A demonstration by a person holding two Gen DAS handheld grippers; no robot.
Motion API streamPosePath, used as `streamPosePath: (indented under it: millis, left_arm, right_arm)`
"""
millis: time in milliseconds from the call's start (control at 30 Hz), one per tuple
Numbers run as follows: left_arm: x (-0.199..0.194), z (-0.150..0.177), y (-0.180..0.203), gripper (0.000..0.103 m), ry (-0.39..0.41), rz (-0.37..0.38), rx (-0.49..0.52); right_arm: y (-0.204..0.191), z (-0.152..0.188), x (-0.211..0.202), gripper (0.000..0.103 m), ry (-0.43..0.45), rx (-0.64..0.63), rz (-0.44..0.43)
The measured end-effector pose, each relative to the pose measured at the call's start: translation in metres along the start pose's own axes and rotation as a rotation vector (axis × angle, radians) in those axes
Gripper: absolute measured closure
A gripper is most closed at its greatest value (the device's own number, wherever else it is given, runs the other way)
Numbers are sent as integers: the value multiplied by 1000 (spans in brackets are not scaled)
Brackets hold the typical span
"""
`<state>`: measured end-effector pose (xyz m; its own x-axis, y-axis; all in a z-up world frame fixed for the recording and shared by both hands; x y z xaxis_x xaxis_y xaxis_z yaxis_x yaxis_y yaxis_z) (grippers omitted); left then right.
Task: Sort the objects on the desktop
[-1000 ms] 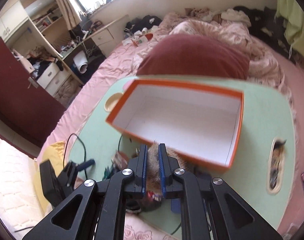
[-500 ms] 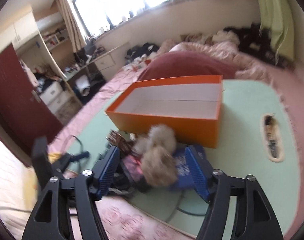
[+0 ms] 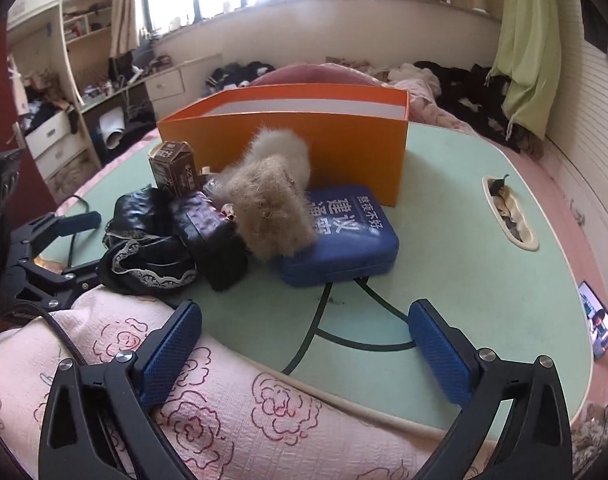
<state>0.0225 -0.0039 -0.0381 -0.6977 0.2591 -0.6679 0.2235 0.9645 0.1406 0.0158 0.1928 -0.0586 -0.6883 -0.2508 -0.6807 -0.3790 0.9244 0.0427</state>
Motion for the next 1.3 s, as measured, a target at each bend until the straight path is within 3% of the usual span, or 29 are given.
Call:
streamPosePath:
  millis: [333, 1300]
  left_arm:
    - [0, 0, 2, 0, 2, -1, -1]
    - [-1, 1, 2, 0, 6, -3, 0]
  right_arm:
    - [2, -6, -3, 0, 57, 0, -86]
    - [-1, -12, -3, 0, 50, -24, -60]
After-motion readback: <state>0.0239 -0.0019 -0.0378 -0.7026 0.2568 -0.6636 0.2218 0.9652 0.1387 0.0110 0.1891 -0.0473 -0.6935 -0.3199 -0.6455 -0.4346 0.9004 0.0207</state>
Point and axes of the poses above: each gripper's, at about its wrist camera, not at the fingertips, and x roughly the way its jaws point, y to its right, z to its underside, the point moved 6 cm from there along x, roughly the way its jaws point, and after that the axes turned 10 degrees about z, right-handed, at the moved point
